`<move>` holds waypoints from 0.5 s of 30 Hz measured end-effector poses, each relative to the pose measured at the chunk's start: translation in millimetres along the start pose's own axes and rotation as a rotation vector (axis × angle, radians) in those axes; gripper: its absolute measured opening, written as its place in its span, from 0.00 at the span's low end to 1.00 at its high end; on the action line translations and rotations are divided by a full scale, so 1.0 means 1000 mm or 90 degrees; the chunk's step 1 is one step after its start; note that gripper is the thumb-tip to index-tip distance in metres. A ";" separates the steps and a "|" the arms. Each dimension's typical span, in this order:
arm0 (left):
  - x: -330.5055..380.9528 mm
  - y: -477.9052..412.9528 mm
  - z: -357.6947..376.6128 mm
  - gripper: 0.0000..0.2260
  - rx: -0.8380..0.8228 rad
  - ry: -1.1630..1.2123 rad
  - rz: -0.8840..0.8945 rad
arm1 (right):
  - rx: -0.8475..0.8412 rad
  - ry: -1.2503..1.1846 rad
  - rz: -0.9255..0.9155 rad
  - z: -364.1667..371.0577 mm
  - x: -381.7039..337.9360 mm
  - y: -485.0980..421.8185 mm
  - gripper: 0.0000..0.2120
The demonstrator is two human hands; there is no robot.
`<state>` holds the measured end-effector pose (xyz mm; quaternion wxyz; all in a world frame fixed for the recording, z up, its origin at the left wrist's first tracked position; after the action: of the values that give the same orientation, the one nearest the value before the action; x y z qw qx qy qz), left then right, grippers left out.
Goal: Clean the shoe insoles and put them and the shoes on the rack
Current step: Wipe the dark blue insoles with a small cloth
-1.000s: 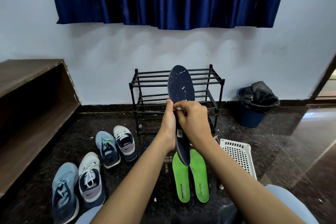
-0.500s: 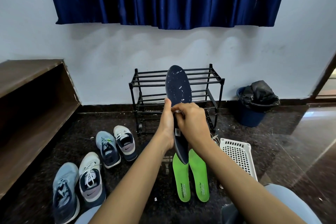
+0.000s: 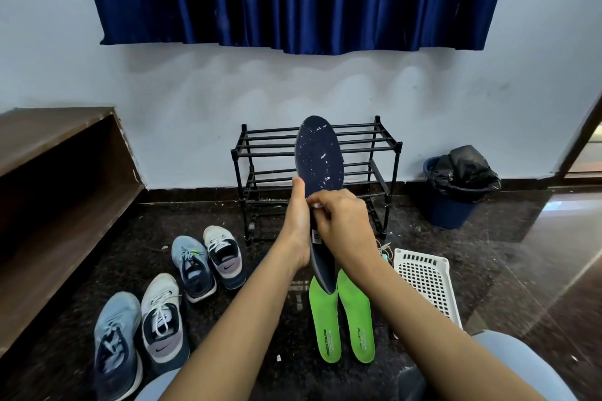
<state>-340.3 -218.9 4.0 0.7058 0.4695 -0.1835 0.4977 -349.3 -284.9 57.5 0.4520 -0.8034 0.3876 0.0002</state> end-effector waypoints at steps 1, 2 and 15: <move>-0.002 0.001 0.003 0.27 -0.009 0.001 0.000 | 0.011 0.005 0.003 -0.003 0.002 -0.003 0.11; -0.006 0.002 0.007 0.26 -0.019 -0.001 -0.003 | 0.023 0.016 0.008 -0.006 0.005 -0.006 0.10; 0.004 0.001 -0.001 0.28 0.017 -0.026 0.014 | 0.000 -0.007 0.006 0.003 -0.001 -0.003 0.11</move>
<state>-339.4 -215.7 6.6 0.6901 0.4868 -0.1966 0.4982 -346.7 -281.2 57.9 0.4545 -0.8015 0.3887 0.0066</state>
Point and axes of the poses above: each hand's wrist, its own y-axis away from the middle knuckle, its own z-axis out of the palm, x = y × z, the point moved 7 cm from there along -y, towards the middle knuckle, and after that the axes turned 10 degrees about -z, right-handed, at the moved point
